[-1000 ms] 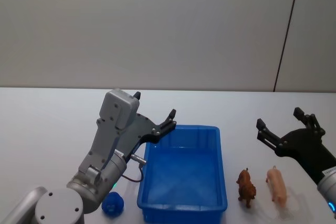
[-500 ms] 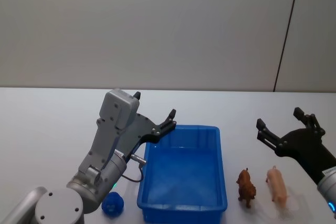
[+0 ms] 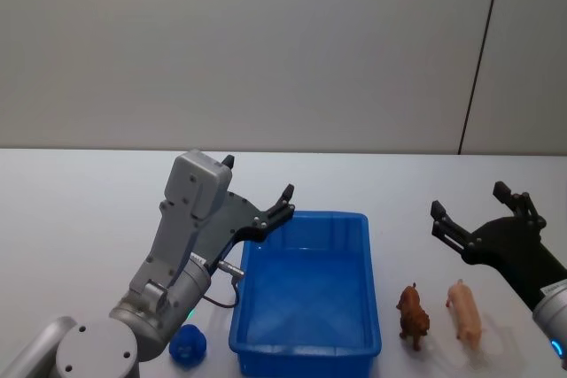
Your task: Pick up the two dolls from the table and place them into the box.
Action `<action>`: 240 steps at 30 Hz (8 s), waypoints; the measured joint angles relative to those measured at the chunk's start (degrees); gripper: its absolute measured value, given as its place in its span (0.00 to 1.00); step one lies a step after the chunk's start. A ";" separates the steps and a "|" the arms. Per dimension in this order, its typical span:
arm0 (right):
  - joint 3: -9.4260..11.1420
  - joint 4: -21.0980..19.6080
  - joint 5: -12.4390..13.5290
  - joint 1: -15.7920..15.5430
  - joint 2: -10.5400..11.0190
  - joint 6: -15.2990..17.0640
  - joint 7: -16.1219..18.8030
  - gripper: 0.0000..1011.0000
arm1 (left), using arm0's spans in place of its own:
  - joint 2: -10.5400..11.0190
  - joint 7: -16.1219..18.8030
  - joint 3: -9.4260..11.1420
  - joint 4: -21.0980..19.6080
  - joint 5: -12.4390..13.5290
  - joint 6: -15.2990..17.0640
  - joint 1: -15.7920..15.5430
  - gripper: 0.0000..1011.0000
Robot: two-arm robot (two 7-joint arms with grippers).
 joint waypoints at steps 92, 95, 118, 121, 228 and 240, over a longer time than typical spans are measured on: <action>-0.82 11.41 -2.54 0.11 -6.44 22.70 -8.09 0.34 | 0.00 0.00 0.00 0.00 0.00 0.00 0.00 0.99; -0.79 11.38 -2.76 0.07 -6.48 22.14 -8.10 0.34 | 0.00 0.00 0.00 0.00 0.00 0.00 0.00 0.99; -0.91 6.29 -7.02 -0.82 -5.99 12.43 -4.76 0.34 | 0.00 0.00 0.00 0.00 0.00 0.00 0.00 0.99; -1.03 5.69 -7.44 -0.46 -5.99 11.14 -2.56 0.34 | 0.00 0.00 0.00 0.00 0.00 0.00 0.00 0.99; -2.36 10.62 -10.89 -2.34 -2.96 4.66 8.25 0.99 | 0.00 0.00 0.00 0.00 0.00 0.00 0.00 0.99; -2.94 13.83 -12.08 -0.97 -4.04 2.61 9.03 0.82 | 0.00 0.00 0.00 0.00 0.00 0.00 0.00 0.99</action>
